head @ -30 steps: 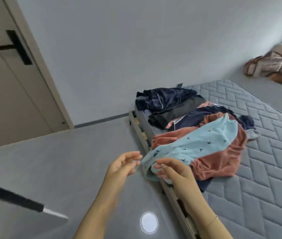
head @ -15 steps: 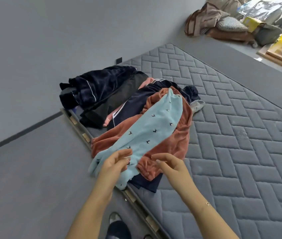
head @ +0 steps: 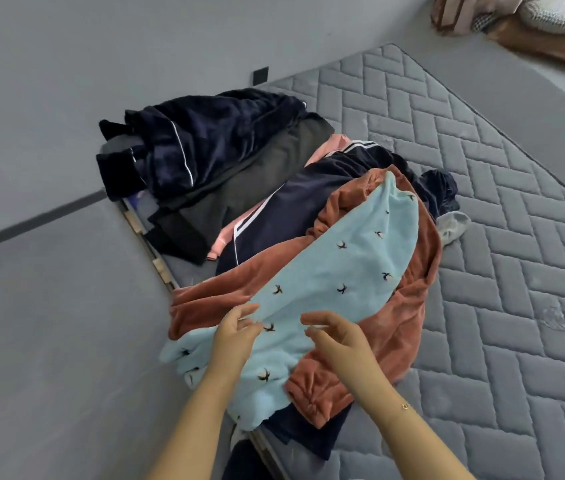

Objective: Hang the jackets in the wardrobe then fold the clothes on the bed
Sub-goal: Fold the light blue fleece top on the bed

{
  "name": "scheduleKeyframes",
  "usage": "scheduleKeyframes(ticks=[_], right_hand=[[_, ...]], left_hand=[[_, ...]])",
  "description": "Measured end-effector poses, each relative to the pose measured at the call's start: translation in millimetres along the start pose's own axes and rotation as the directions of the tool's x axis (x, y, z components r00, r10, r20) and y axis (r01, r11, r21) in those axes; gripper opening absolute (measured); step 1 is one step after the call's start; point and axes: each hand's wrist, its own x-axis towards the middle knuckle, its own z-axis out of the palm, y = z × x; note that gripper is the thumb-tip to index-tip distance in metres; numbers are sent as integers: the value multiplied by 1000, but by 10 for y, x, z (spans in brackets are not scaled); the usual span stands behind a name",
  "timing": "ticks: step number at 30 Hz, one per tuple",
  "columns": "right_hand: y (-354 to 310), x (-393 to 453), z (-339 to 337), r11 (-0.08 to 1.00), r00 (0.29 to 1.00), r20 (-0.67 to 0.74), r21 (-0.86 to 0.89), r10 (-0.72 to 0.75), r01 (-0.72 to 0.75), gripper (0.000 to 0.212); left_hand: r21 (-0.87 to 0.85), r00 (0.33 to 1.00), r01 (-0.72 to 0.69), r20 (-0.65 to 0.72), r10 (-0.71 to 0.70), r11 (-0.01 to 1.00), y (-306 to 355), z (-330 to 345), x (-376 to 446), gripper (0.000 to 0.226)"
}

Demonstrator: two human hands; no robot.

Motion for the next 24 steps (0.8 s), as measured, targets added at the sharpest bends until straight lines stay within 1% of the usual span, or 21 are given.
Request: scheduleKeyframes(ticks=[3, 6, 8, 10, 11, 12, 13, 14, 15, 16, 18, 19, 21, 23, 24], right_hand=[[124, 342, 219, 998, 998, 70, -63, 0, 5, 22], [332, 650, 432, 996, 988, 153, -89, -17, 31, 25], [544, 860, 533, 992, 983, 182, -109, -35, 55, 25], [805, 1020, 599, 990, 978, 201, -117, -55, 80, 27], [954, 1088, 612, 989, 974, 217, -118, -65, 92, 28], [1099, 1146, 613, 987, 969, 238, -123, -71, 103, 28], [1251, 1184, 587, 986, 964, 258, -128, -67, 103, 29], [1398, 1213, 538, 988, 960, 273, -122, -62, 99, 29], [1539, 1224, 468, 991, 957, 282, -98, -60, 91, 28], [1680, 1213, 385, 995, 957, 287, -64, -51, 72, 27], [1924, 1165, 210, 999, 958, 285, 26, -42, 36, 30], [2027, 1139, 135, 997, 959, 282, 81, -39, 17, 33], [2189, 1095, 32, 972, 956, 292, 220, 13, -81, 40], [2282, 1018, -52, 897, 929, 363, 385, 67, -215, 44], [2308, 967, -105, 862, 906, 419, 437, 57, -257, 48]], left_hand=[[58, 996, 8, -87, -2, 998, -327, -98, 346, 33], [238, 983, -19, -175, 62, 971, -696, -135, 639, 44], [394, 970, -38, -205, 128, 918, -968, -99, 822, 54], [537, 971, -25, -187, 148, 843, -1242, -27, 957, 63], [586, 969, -7, -197, 151, 811, -1364, 18, 1009, 63], [634, 957, 5, -228, 181, 773, -1452, 62, 1055, 57], [676, 937, 13, -266, 228, 737, -1513, 111, 1071, 46], [692, 909, 14, -310, 279, 722, -1546, 162, 1071, 34], [682, 874, -1, -355, 332, 731, -1579, 211, 1054, 25], [657, 833, -35, -397, 385, 753, -1625, 264, 998, 21], [604, 742, -154, -452, 495, 782, -1747, 379, 787, 22], [584, 707, -216, -459, 537, 783, -1815, 451, 642, 23], [572, 674, -295, -443, 591, 765, -1971, 651, 314, 24], [569, 664, -325, -431, 611, 755, -2157, 906, -3, 23], [575, 653, -338, -426, 625, 745, -2248, 1046, -152, 22]])
